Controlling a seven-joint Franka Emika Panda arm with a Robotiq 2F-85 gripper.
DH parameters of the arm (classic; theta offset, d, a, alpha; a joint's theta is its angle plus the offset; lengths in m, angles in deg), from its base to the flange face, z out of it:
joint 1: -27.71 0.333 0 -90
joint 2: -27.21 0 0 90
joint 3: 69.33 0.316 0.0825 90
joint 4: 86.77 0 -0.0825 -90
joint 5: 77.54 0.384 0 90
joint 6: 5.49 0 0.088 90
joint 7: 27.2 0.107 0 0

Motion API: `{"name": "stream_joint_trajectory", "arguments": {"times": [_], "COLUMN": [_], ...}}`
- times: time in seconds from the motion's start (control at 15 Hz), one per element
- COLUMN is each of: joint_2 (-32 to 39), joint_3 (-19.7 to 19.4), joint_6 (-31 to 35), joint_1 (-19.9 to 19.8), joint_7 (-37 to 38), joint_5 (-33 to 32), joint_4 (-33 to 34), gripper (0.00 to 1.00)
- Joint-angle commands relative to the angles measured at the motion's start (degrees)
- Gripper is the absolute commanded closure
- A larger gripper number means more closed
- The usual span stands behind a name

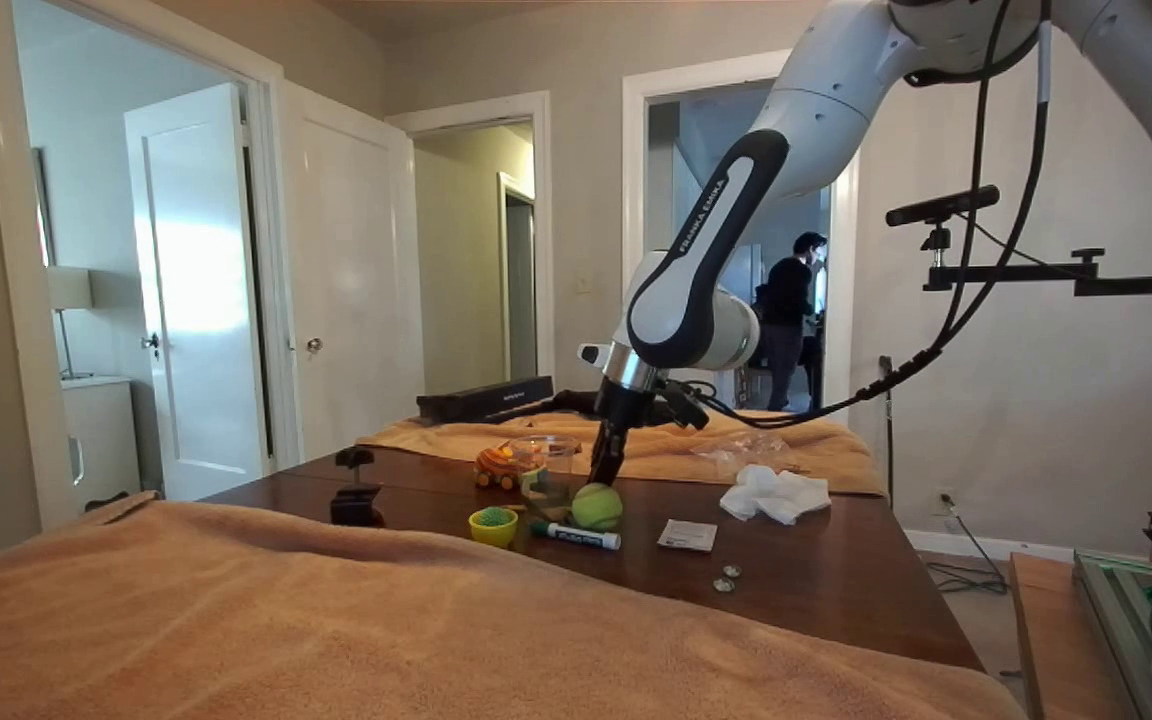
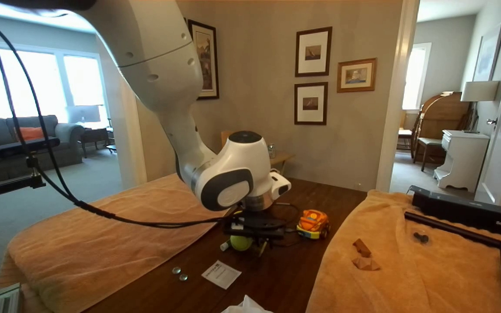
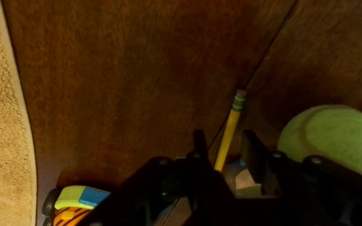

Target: Move the car forwards then put the pencil in the clear cup.

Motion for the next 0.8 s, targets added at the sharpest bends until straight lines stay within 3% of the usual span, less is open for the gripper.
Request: {"name": "stream_joint_trajectory", "arguments": {"times": [0.0,0.27,0.53,0.6,0.73], "joint_2": [0.93,1.5,1.68,1.71,1.79], "joint_3": [0.46,-0.25,-0.73,-0.77,-0.9], "joint_6": [-0.01,-0.03,-0.05,-0.07,-0.07], "joint_1": [-0.84,-0.76,-0.55,-0.5,-0.4], "joint_7": [-0.63,-0.36,-0.28,-0.26,-0.22], "joint_5": [1.17,0.91,0.74,0.72,0.66], "joint_4": [0.46,0.65,0.61,0.59,0.66], "gripper": [0.64,0.68,0.96,1.0,0.98]}}
